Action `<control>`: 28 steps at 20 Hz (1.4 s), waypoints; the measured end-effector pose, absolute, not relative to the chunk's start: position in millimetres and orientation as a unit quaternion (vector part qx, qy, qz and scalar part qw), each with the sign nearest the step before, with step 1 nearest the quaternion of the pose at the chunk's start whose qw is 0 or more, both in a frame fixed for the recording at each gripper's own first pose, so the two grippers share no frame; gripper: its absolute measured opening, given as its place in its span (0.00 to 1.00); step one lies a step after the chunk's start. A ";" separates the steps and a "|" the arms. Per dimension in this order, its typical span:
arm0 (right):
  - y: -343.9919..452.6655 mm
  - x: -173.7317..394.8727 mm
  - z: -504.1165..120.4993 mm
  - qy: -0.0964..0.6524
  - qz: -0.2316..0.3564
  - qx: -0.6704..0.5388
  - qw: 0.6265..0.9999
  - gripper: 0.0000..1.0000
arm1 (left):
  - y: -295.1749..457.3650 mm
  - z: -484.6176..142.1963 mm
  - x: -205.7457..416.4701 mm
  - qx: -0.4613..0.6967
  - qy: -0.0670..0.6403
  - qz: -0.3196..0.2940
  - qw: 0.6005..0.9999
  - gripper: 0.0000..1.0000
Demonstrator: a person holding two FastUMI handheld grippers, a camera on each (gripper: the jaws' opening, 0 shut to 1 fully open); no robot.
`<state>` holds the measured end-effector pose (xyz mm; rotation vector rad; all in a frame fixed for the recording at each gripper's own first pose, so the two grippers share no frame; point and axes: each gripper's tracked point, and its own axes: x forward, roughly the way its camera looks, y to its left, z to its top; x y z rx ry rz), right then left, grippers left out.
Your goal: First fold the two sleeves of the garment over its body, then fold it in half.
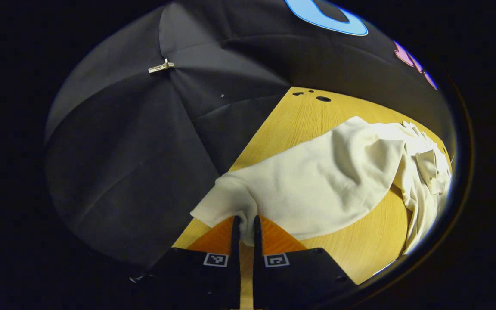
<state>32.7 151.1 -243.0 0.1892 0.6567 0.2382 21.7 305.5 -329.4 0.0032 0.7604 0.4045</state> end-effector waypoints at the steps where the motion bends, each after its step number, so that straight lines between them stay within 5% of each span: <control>1: 143.5 31.4 -242.5 0.319 0.112 0.091 0.937 0.87 | 299.5 -321.7 23.5 -0.004 0.359 0.191 0.913 0.16; 12: 80.9 25.9 -253.5 0.320 0.078 0.117 0.937 0.87 | 215.9 -196.7 62.6 -0.005 0.246 0.150 0.958 0.16; 28: -30.8 6.5 -282.3 0.326 -0.005 0.156 0.932 0.87 | -44.4 -116.0 132.1 0.014 0.177 -0.049 0.983 0.15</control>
